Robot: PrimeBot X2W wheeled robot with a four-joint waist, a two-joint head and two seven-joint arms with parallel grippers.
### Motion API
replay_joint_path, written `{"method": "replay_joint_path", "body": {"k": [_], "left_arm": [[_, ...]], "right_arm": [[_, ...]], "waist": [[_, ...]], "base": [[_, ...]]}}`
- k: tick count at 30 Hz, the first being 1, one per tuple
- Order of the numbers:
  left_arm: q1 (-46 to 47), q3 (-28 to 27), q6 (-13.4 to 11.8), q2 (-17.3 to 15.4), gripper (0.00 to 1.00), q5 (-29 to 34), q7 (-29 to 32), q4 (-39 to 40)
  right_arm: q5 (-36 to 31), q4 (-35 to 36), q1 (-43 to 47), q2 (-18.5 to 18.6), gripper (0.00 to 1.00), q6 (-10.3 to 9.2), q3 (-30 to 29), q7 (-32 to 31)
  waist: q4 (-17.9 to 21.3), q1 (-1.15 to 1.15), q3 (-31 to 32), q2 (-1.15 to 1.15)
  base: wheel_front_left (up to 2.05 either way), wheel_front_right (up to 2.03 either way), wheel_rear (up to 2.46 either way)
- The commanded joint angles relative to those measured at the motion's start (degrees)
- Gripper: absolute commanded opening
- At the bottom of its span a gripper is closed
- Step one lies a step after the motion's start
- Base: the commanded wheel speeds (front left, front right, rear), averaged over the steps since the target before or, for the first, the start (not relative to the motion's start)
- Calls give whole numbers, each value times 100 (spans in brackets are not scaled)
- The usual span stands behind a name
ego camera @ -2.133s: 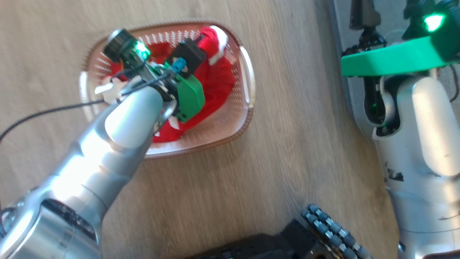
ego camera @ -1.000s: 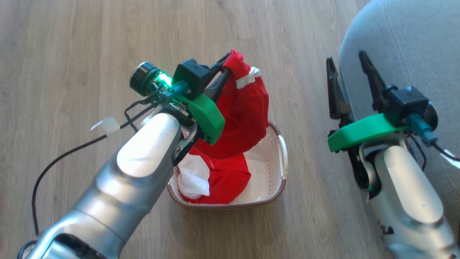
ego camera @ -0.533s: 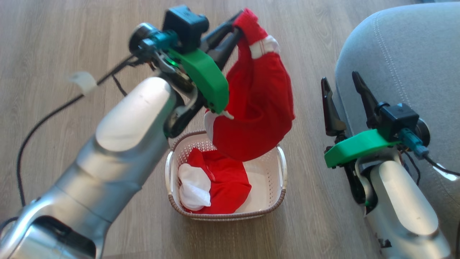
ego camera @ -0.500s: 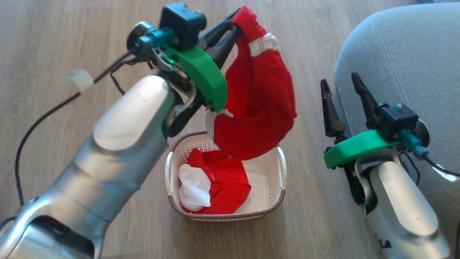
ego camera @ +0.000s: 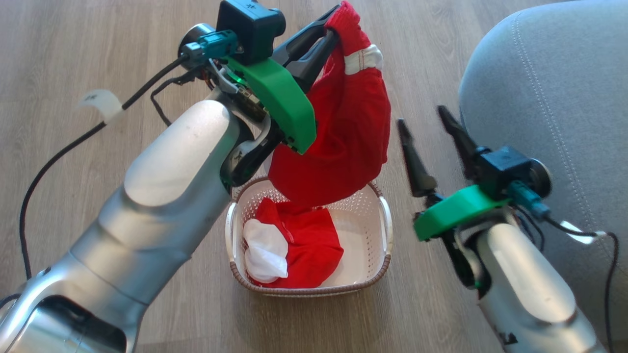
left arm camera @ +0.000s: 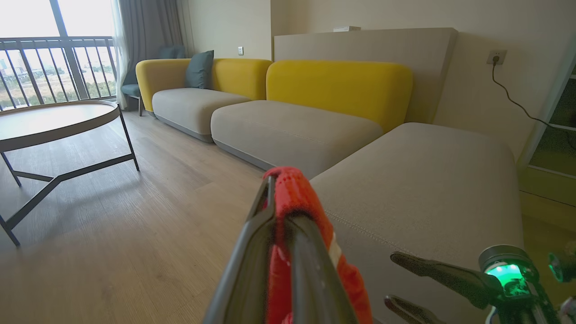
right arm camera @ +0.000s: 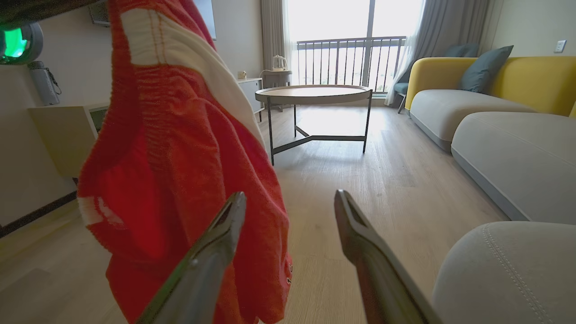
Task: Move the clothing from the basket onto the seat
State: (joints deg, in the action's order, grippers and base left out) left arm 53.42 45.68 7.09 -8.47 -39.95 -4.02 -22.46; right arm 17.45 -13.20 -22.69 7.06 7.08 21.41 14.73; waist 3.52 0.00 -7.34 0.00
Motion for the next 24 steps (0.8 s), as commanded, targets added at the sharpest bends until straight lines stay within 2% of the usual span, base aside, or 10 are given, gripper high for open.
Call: {"method": "replay_joint_path", "body": {"k": [1, 9, 20, 21, 22, 23, 24], "left_arm": [[281, -205, 0, -110, 0, -39, -4, 200], [231, -57, -5, 17, 0, -13, -49, 179], [175, 165, 11, 217, 0, -128, -135, 180], [169, 183, 13, 227, 0, -140, -144, 180], [159, 198, 14, 233, 0, -155, -153, 177], [147, 206, 15, 236, 0, -173, -161, 167], [138, 212, 16, 234, 0, -186, -173, 154]], "right_arm": [[46, 224, -259, 2, 100, 41, 141, 27], [87, 53, -771, -6, 100, 41, 824, 27], [257, -1641, -1419, -280, 100, 41, 1439, 27], [285, -1729, -1455, -301, 72, 41, 1475, 27], [312, -1812, -1482, -319, 30, 41, 1512, 27], [355, -1874, -1501, -335, 0, 41, 1536, 27], [384, -1914, -1518, -348, 0, 41, 1549, 27]], "waist": [[-8, 0, -10, 0], [-104, 0, -85, 0], [-385, 0, -39, 0], [-406, 0, -37, 0], [-425, 0, -34, 0], [-439, 0, -32, 0], [-450, 0, -32, 0]], "base": [[0, 0, 0], [0, 0, 0], [0, 0, 0], [0, 0, 0], [0, 0, 0], [0, 0, 0], [0, 0, 0]]}}
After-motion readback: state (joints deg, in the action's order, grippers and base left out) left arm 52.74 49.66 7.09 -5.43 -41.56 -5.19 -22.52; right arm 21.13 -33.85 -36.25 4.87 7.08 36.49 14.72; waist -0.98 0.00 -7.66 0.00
